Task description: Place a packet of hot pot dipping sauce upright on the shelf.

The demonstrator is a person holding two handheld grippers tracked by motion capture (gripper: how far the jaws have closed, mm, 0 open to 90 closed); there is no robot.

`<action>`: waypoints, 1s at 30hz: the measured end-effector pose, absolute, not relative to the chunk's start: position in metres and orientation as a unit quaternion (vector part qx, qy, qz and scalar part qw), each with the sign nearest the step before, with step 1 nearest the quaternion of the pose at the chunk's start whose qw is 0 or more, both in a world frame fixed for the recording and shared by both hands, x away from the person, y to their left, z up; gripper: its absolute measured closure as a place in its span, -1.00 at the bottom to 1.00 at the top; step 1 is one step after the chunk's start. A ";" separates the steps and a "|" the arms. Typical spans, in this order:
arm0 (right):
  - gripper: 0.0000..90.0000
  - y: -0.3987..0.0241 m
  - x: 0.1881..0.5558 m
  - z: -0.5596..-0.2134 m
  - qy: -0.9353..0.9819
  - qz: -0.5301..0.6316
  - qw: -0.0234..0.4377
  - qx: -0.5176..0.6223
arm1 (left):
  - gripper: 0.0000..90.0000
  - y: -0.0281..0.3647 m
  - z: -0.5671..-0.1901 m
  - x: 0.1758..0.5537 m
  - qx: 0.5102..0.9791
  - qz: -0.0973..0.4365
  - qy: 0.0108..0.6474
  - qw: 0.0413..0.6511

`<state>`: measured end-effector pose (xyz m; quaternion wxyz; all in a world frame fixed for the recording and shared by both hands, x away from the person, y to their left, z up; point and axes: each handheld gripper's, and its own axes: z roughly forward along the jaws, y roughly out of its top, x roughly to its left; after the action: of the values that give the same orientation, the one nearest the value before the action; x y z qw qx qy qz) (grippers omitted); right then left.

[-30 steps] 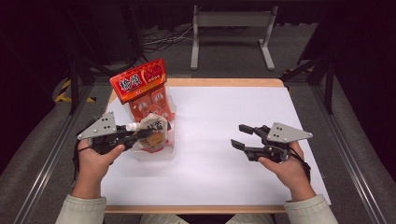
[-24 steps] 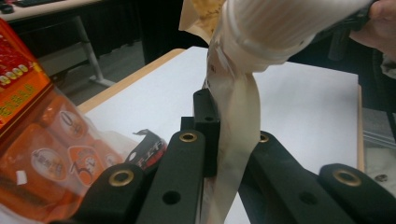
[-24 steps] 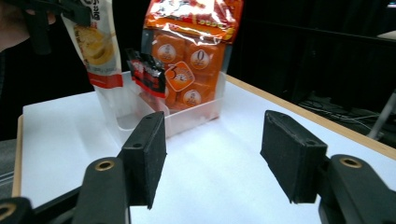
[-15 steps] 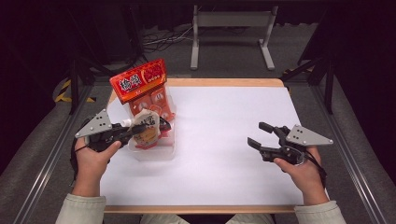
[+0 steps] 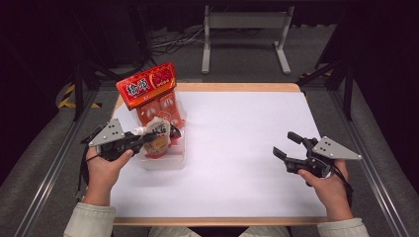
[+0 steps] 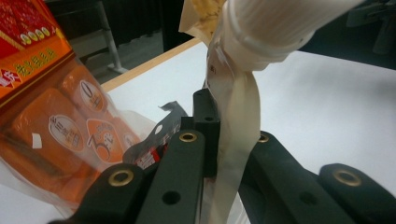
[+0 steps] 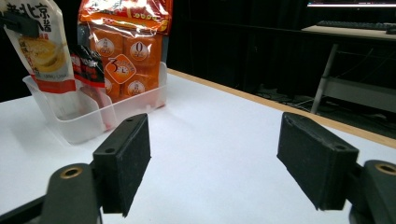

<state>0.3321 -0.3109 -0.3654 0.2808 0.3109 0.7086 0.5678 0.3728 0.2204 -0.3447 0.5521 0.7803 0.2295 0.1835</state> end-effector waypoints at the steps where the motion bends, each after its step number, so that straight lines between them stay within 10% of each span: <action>1: -0.44 -0.312 0.332 -0.367 0.707 0.567 0.281 0.315 | 0.97 0.221 -0.346 0.373 0.782 0.182 0.230 0.550; 30: -0.45 -0.329 0.338 -0.382 0.688 0.565 0.294 0.349 | 0.96 0.218 -0.402 0.373 0.790 0.159 0.276 0.524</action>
<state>0.3381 -0.3294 -0.3816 0.2935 0.3492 0.6877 0.5648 0.3733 0.2184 -0.4022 0.5240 0.7900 0.2761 0.1586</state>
